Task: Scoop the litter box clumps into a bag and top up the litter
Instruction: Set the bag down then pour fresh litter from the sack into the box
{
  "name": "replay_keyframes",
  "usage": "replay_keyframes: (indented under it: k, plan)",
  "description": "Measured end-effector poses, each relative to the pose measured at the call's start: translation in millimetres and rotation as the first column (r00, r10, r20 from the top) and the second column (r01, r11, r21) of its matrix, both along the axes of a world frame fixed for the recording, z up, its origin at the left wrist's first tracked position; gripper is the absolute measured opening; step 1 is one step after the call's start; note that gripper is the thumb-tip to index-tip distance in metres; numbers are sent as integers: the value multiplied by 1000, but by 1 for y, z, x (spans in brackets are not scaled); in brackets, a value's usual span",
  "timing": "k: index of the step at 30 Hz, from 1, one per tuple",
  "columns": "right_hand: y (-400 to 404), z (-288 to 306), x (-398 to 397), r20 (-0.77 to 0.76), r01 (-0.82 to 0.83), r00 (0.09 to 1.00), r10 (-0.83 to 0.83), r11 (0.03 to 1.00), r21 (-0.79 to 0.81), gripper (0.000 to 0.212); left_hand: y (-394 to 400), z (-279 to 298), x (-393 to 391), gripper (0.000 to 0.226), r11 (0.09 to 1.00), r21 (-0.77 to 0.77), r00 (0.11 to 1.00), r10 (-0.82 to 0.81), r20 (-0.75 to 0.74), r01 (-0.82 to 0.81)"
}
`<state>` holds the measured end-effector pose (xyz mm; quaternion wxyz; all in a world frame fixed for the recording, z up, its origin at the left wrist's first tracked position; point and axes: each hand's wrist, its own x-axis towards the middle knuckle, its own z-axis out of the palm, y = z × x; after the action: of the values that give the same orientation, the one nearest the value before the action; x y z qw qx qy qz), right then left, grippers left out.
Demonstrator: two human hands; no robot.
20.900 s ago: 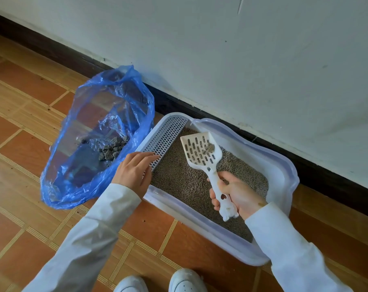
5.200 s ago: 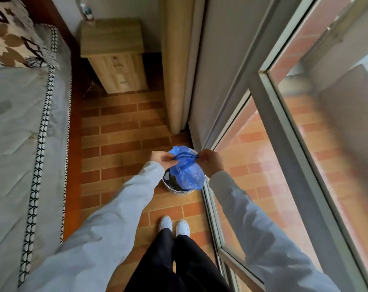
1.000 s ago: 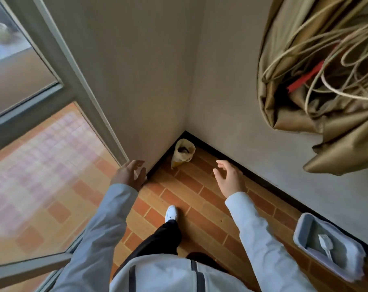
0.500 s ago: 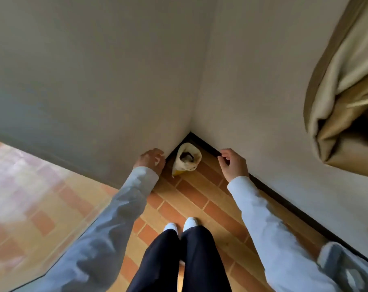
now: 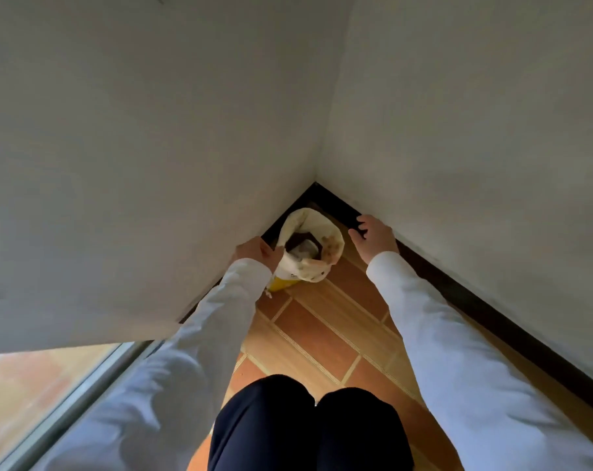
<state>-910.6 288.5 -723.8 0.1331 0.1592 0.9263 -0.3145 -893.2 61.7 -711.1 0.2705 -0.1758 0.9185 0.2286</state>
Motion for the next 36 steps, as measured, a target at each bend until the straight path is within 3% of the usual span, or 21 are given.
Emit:
replay_keyframes:
  k: [6, 9, 14, 20, 26, 36]
  plan:
    - [-6, -92, -39, 95, -96, 991, 90, 993, 66, 52, 11, -88, -31, 69, 998, -35, 995, -57, 84, 60]
    - [-10, -116, -46, 134, -107, 986, 95, 991, 84, 45, 14, -110, -37, 74, 993, -58, 984, -94, 148, 104]
    - [-14, -129, -47, 13, 1, 1000, -2, 994, 114, 23, 17, -124, -40, 43, 997, -7, 990, -71, 122, 72]
    - [-14, -112, -28, -52, 60, 997, -55, 993, 97, 15, 6, -113, -26, 38, 997, -7, 995, -77, 71, 78]
    - [-18, -23, 19, -66, 117, 991, -113, 991, 65, 11, 0, -20, 0, 36, 999, 16, 999, -40, 0, 40]
    - [-34, 251, 135, -46, 192, 980, -193, 981, -24, 8, -22, 240, 97, 28, 997, 79, 1000, 8, 30, -10]
